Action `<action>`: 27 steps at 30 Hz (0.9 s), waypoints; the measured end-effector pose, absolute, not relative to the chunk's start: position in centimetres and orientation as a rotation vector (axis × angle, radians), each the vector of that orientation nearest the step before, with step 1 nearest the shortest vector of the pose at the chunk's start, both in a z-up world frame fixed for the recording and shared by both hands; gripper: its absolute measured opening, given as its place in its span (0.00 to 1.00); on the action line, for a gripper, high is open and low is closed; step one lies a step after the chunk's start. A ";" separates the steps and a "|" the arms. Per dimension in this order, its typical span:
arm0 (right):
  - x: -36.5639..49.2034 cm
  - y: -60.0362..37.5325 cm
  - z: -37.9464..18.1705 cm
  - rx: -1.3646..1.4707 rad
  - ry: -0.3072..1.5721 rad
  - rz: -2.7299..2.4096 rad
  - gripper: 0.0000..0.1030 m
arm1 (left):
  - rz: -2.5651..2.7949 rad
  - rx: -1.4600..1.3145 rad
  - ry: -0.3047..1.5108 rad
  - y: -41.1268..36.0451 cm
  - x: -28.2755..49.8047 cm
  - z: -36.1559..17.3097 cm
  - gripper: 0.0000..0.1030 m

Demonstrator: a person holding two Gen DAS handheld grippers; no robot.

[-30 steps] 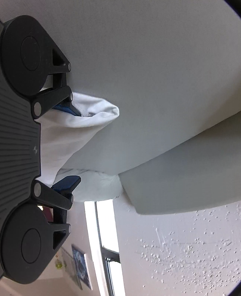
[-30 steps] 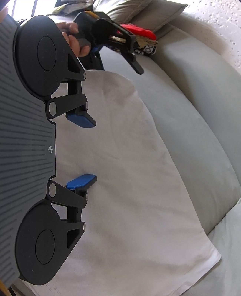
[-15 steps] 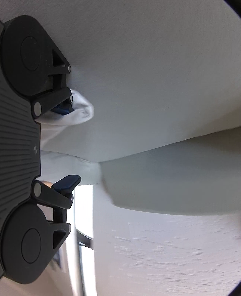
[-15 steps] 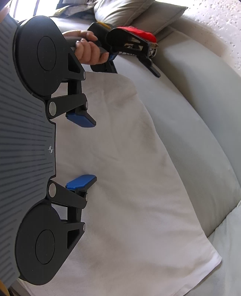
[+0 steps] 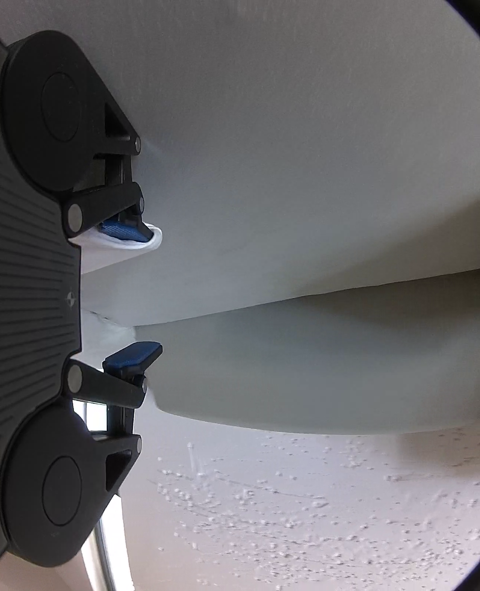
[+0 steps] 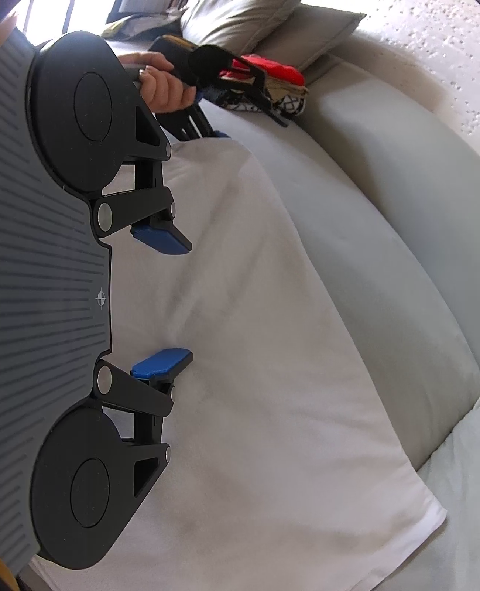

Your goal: Fold clothes

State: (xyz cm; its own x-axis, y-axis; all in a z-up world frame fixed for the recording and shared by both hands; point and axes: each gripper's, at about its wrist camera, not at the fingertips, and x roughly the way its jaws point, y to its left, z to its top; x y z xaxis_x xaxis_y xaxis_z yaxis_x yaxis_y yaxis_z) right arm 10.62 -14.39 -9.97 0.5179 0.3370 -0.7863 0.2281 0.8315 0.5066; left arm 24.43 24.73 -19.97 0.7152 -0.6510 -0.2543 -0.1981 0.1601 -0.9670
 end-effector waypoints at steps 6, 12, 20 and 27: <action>11.0 -14.6 -10.1 0.612 1.044 0.079 0.61 | -0.362 -1.281 0.762 24.9 24.6 -19.0 0.48; 10.8 -14.9 -10.1 0.621 1.039 0.093 0.61 | -0.409 -1.212 0.865 26.2 25.7 -19.8 0.48; 10.9 -15.6 -10.4 0.651 1.033 0.136 0.61 | -0.281 -1.108 0.795 28.6 23.4 -17.9 0.53; 9.2 -16.3 -9.6 0.712 0.989 0.112 0.60 | -0.333 -1.208 0.724 29.6 18.8 -16.2 0.63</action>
State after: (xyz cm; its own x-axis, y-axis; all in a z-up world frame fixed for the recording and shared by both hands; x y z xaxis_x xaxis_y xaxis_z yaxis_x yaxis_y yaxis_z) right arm 9.20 -16.27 -9.62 0.5638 0.3963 -0.7247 0.2240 0.7711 0.5960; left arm 18.76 29.59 -16.24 0.7341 -0.5944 -0.3284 -0.1379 0.3430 -0.9292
